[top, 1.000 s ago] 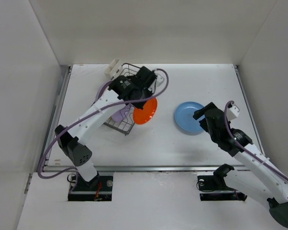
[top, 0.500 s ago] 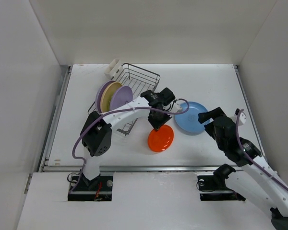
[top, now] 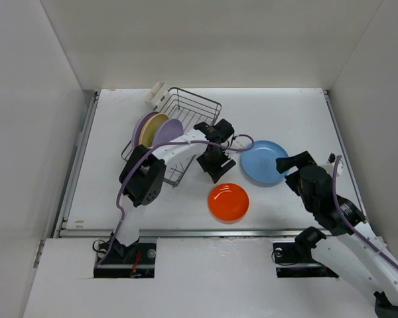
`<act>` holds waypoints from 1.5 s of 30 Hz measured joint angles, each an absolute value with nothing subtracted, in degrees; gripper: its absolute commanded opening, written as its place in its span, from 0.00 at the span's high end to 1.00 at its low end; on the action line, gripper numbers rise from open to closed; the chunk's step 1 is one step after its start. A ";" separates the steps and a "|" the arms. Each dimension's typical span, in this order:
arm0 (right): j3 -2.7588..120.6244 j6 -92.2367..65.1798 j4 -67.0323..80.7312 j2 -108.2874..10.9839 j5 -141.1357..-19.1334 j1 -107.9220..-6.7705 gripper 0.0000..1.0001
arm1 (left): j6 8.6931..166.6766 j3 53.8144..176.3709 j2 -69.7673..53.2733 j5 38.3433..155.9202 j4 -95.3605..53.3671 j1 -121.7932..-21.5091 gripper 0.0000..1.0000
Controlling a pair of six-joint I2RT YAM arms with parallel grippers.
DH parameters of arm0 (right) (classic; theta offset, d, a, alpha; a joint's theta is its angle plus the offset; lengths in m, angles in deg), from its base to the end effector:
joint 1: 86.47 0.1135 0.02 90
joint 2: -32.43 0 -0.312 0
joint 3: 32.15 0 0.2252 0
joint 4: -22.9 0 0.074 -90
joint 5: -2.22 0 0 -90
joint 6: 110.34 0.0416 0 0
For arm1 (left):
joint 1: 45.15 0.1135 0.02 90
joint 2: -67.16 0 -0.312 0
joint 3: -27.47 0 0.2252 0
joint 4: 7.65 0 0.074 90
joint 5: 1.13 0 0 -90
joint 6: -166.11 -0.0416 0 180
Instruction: Unload the plates from the dish rack
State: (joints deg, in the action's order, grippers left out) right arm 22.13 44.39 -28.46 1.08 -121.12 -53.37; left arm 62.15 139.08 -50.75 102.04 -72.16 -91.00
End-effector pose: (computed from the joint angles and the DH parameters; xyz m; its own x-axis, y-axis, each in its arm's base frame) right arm 0.0599 0.0118 0.3118 -0.2167 0.7606 -0.6120 0.3387 0.6465 0.6835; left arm 0.2910 -0.3134 0.2564 -0.4573 0.8083 -0.3709 0.8873 0.4426 -0.1295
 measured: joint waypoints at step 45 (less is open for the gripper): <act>19.13 35.25 -19.10 -1.66 -104.29 -52.63 0.13 | 68.97 146.91 -37.15 56.21 -79.94 -74.34 0.62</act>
